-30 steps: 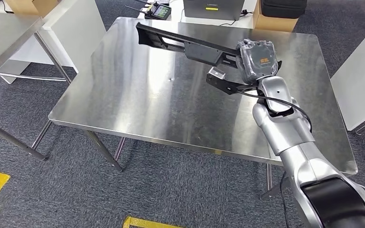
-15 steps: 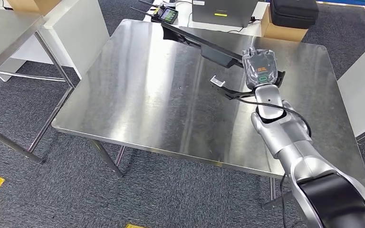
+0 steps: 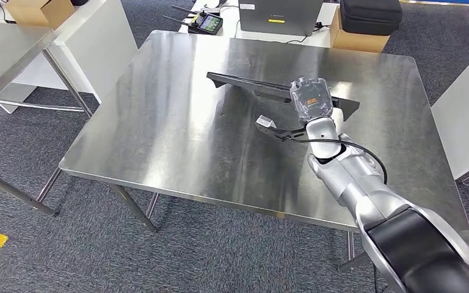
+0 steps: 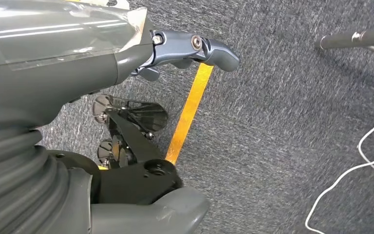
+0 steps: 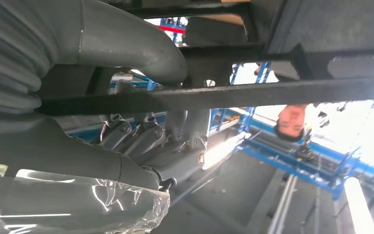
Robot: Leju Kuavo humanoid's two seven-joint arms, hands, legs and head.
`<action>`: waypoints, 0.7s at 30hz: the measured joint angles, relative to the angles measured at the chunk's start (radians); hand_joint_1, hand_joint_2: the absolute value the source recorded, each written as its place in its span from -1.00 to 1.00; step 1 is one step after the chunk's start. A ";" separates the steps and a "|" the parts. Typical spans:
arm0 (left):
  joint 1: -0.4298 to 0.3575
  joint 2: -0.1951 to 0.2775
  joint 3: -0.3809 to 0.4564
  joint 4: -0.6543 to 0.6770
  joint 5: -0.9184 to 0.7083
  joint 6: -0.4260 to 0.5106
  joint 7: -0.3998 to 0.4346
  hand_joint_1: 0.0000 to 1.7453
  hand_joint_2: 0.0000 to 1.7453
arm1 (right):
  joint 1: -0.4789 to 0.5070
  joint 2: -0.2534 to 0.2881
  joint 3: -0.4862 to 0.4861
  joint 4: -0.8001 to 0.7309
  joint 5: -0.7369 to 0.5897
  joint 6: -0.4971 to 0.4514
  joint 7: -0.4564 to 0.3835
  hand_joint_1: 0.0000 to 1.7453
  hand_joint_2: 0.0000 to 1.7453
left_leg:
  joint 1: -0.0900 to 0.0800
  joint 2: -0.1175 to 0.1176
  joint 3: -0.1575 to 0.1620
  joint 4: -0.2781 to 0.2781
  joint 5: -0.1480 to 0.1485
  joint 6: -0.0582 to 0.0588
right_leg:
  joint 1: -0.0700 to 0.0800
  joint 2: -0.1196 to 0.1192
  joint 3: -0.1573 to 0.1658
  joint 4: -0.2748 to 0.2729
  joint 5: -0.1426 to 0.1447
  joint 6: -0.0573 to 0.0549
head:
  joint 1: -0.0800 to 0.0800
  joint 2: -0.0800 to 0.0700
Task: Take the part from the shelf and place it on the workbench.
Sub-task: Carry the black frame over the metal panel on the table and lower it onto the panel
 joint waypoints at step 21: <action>0.030 0.014 0.091 -0.002 0.076 -0.101 0.026 -1.00 -1.00 | 0.014 0.102 0.035 0.082 0.000 0.000 -0.029 -1.00 1.00 | -0.035 -0.009 0.167 -0.283 0.100 0.062 | 0.025 0.001 0.005 -0.008 -0.004 0.013 | 0.004 0.000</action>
